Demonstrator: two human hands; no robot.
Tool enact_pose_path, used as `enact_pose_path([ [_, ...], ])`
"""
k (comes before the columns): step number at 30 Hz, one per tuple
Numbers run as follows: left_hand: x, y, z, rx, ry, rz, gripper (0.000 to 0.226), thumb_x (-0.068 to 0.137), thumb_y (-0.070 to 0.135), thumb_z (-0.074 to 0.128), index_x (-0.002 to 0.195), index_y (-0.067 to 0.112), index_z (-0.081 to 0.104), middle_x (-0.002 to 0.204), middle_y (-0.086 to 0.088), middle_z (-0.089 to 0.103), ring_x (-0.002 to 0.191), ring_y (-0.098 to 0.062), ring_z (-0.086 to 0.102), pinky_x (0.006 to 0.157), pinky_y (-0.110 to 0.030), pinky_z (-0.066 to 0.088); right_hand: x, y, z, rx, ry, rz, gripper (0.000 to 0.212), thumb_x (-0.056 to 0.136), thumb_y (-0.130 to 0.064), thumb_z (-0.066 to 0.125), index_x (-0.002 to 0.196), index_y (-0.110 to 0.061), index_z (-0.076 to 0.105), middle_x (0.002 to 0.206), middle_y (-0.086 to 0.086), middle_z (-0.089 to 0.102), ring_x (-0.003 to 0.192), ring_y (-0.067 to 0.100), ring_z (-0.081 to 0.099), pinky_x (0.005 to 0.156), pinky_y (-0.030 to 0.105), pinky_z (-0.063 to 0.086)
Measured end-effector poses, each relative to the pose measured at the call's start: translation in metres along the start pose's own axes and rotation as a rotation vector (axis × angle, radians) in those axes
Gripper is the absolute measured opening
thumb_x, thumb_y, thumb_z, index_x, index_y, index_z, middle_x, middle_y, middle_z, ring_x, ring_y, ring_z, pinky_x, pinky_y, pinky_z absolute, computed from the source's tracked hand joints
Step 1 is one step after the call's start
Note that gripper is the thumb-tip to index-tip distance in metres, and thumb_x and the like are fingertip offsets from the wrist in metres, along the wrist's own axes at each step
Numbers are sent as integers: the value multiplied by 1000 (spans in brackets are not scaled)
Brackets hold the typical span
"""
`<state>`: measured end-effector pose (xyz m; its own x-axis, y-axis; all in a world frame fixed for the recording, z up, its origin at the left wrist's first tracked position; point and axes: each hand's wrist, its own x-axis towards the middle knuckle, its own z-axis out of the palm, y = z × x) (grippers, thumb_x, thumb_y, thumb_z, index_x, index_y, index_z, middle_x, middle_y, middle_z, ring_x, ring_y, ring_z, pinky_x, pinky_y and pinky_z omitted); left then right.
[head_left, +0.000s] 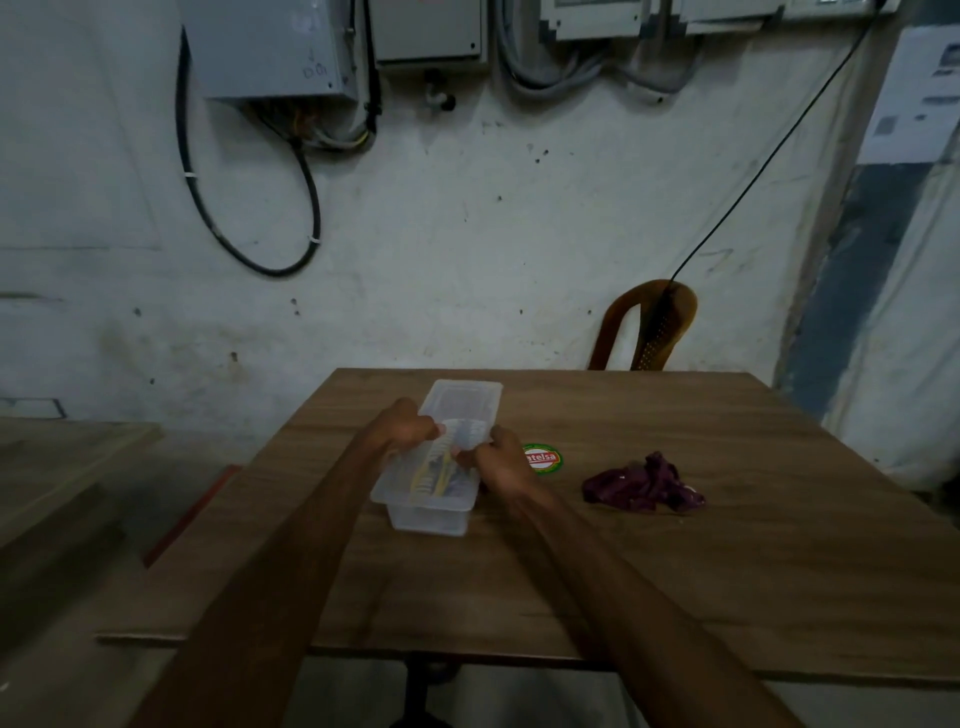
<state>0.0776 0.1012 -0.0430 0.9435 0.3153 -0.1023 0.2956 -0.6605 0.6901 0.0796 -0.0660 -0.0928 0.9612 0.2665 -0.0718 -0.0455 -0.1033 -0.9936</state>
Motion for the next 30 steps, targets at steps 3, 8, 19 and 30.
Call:
enact_pose_path([
  [3, -9, 4, 15, 107, 15, 32, 58, 100, 34, 55, 146, 1, 39, 145, -18, 49, 123, -32, 55, 91, -35, 45, 3, -2, -1, -94, 1, -36, 55, 77, -23, 72, 127, -5, 59, 125, 16, 68, 108, 31, 68, 93, 53, 57],
  [8, -18, 5, 31, 403, 14, 85, 67, 105, 46, 26, 160, 21, -3, 165, -16, -10, 147, -47, 16, 119, -51, 21, -2, -18, -1, -597, 10, -141, 62, 106, -27, 45, 154, 5, 21, 152, 30, 22, 132, 48, 44, 113, 46, 37],
  [19, -16, -4, 42, 369, 154, 251, 52, 106, 28, 38, 148, -2, 36, 157, -26, 28, 144, -41, 28, 115, -48, 30, 6, -10, 14, -879, -3, -271, 57, 107, -20, 38, 156, 3, 21, 166, 18, 17, 153, 33, 19, 122, 40, 21],
  [30, 6, 2, 22, 618, -28, 326, 59, 108, 38, 22, 159, 8, 13, 168, -9, 7, 154, -25, 8, 122, -47, 15, 24, -35, -16, -1185, -121, -221, 67, 107, -50, 22, 161, -12, 14, 170, 7, 6, 157, 29, 1, 121, 61, 9],
])
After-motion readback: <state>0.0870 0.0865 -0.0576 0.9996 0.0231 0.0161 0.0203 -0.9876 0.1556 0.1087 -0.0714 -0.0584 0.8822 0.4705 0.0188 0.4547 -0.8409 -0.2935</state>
